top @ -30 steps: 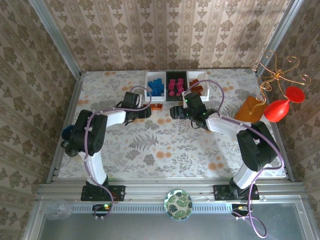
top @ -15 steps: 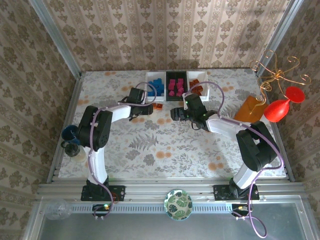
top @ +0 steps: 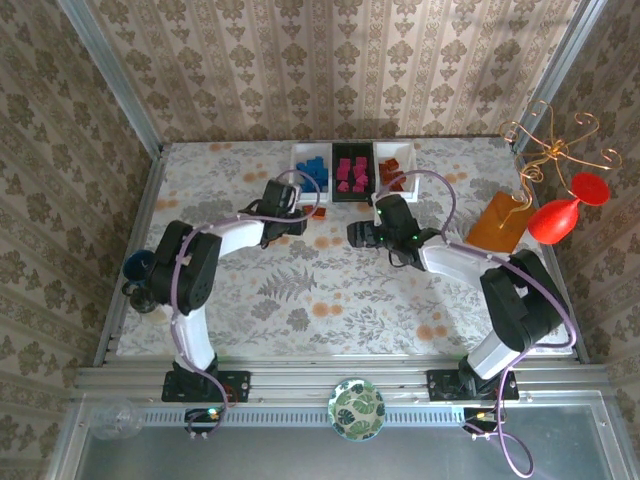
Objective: Sort the legos into containers by color
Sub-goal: Pick up the lego from the top-center of the table, then place the lego in the container.
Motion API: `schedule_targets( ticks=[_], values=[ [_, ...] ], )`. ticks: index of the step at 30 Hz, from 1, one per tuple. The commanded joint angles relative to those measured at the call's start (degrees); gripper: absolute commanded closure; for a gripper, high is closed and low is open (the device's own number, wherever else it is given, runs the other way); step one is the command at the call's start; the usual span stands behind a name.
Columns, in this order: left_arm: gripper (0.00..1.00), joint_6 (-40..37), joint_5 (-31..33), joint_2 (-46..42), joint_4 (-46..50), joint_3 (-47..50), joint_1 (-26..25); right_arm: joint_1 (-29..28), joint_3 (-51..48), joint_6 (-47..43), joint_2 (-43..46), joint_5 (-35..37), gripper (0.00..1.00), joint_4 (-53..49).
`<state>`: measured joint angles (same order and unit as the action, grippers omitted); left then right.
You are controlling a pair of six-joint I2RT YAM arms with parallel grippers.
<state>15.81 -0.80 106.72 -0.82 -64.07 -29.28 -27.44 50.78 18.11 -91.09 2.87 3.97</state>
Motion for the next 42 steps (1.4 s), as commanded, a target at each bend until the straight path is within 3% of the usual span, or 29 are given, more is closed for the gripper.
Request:
schedule_targets(
  ticks=[1, 14, 21, 26, 31, 37, 42],
  values=[
    [0.66, -0.13, -0.17, -4.91, -6.34, -0.58, -3.08, 0.85, -3.37, 1.38, 4.63, 5.43, 0.15, 3.23],
    [0.66, -2.42, 0.27, 9.09, 0.02, -24.48, -12.83, 1.50, -20.64, 4.99, 27.07, 25.25, 0.10, 9.90],
    [0.65, -4.04, 0.77, 23.80, 5.20, -45.29, -14.67, 1.58, -27.40, 6.09, 36.50, 29.31, 0.09, 12.26],
    [0.65, -4.73, -0.01, 36.26, 12.54, -66.00, -15.15, 1.69, -27.80, 6.40, 38.30, 29.56, 0.09, 10.55],
    [0.57, -5.36, -0.24, 45.69, 17.56, -82.52, -14.77, 1.69, -28.85, 8.41, 40.35, 28.45, 0.09, 8.54],
    [0.39, -5.65, -1.51, 42.54, 16.85, -81.30, -14.05, 1.60, -29.91, 8.81, 43.40, 28.14, 0.09, 4.52],
    [0.33, -7.05, -1.84, 30.41, 12.89, -66.11, -14.04, 1.38, -29.40, 7.55, 42.28, 25.06, 0.11, 5.07]
  ],
)
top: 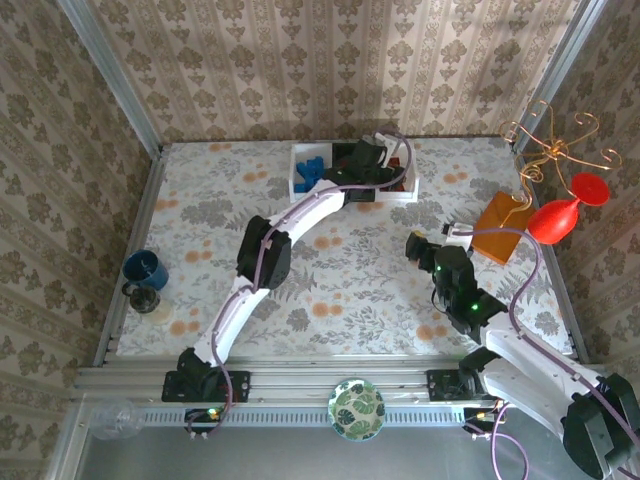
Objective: Sort the legos into containers by color
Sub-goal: Place the lego in the container, then pick up the lego from the top-center of the table.
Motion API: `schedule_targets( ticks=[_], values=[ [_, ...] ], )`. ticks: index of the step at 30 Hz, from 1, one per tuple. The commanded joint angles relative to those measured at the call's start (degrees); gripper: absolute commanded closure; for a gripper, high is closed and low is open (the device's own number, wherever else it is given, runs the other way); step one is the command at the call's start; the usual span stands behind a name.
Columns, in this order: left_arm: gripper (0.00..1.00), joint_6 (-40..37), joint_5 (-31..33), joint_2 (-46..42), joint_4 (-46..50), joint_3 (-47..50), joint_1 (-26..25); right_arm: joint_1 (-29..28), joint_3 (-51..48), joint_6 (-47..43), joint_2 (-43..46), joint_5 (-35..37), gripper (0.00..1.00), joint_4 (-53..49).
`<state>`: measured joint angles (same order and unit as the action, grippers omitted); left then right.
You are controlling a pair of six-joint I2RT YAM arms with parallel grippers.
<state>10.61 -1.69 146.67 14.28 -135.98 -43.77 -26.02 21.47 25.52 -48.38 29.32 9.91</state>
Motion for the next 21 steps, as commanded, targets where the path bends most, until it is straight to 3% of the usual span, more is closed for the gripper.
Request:
schedule_targets(
  ticks=[1, 7, 12, 15, 21],
  values=[
    [0.33, -2.11, -1.00, -12.35, -3.94, 9.73, 0.44, -0.16, 0.39, -0.10, -1.52, -2.24, 0.11, -0.55],
    [0.30, -2.32, 1.07, -32.38, -16.36, 38.77, 0.97, -3.38, 6.30, -3.34, -13.76, -8.00, 0.12, 2.48],
    [0.30, -0.80, 7.61, -46.91, -18.94, 59.97, 3.25, -8.04, 12.21, -5.11, -23.85, -7.62, 0.12, 5.54],
    [0.30, 1.60, 10.39, -52.62, -18.31, 70.40, 5.39, -8.69, 13.85, -4.98, -27.13, -7.33, 0.12, 7.30],
    [0.37, 6.59, 4.86, -53.84, -18.58, 80.07, 12.29, -8.70, 13.73, -4.25, -30.47, -6.56, 0.12, 10.36]
  ],
)
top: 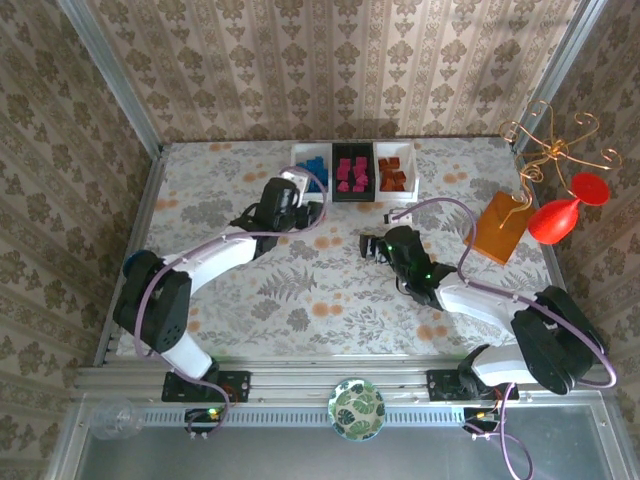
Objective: Sort the legos into containers by color
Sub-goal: Pick up the lego from the top-center of the table.
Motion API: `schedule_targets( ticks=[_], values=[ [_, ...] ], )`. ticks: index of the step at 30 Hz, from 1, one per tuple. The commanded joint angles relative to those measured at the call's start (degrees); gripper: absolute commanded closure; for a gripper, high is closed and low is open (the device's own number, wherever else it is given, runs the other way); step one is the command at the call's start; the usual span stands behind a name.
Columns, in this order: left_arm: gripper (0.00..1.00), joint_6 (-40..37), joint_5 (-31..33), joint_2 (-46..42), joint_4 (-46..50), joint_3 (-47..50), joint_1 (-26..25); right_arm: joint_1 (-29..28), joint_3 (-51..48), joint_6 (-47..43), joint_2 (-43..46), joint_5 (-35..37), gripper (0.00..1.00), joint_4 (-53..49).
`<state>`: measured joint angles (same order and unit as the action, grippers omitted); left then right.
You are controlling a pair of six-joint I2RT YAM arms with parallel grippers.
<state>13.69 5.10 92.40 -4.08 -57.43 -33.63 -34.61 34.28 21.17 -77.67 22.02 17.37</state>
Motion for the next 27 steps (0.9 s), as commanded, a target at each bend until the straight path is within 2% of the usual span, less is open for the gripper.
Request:
schedule_targets(
  ticks=[1, 6, 10, 15, 27],
  values=[
    [0.37, 3.53, -2.82, 0.94, -0.26, 1.62, 2.57, -0.11, 0.84, 0.20, -1.46, 0.79, 0.11, 3.09],
    [0.38, 3.16, -5.45, 5.42, 1.74, -1.35, 1.64, -0.11, -0.58, 0.42, -1.21, 2.12, 0.11, 2.94],
    [0.39, 4.46, -4.85, 9.27, -0.58, -1.77, -0.44, -0.02, -2.21, -0.08, 1.58, 4.35, 0.10, 1.47],
    [0.38, 4.44, -4.56, 15.44, -0.66, -6.83, -2.09, 0.64, -4.25, -0.96, 6.02, 5.83, 0.09, -0.75],
    [0.40, 3.89, -2.77, 24.26, 1.70, -15.33, -2.23, 1.48, -6.33, -0.87, 10.09, 5.79, 0.08, -2.29]
  ],
)
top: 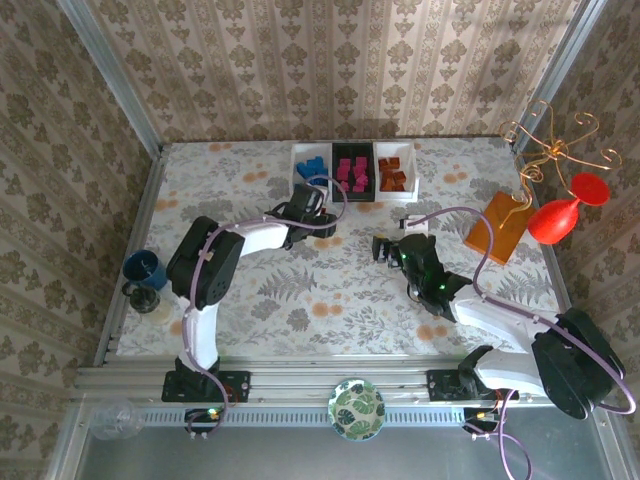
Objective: Sort the legos into containers by color
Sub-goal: Pick up the lego from the top-center of the table.
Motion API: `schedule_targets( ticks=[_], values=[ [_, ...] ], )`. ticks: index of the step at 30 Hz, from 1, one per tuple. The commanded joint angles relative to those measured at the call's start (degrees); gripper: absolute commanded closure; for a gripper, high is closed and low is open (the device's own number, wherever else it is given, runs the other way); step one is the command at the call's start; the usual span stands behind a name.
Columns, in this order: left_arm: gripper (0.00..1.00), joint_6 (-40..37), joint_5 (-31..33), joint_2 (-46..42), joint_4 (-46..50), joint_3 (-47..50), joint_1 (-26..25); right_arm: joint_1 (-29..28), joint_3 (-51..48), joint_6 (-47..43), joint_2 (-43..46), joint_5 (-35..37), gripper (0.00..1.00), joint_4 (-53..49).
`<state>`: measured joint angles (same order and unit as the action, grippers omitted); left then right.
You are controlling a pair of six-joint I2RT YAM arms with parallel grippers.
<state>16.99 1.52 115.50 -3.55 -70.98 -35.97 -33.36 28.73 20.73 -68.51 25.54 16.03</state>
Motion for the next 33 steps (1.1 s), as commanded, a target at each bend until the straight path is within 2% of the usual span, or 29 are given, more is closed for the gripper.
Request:
schedule_targets(
  ticks=[1, 20, 33],
  values=[
    [0.39, 0.58, 1.02, 1.45, 1.34, -2.13, 0.11, 0.23, -0.78, -0.45, 0.84, 2.23, 0.08, -0.85],
    [0.41, -0.78, 4.37, 5.41, 4.24, -5.91, 0.02, 0.59, -0.77, -0.38, -1.00, 1.41, 0.07, -0.14],
    [0.51, -2.35, 4.88, 8.76, 6.08, -10.51, -0.41, 1.01, -1.57, -0.15, 0.31, 1.18, 0.07, -0.46]
  ],
)
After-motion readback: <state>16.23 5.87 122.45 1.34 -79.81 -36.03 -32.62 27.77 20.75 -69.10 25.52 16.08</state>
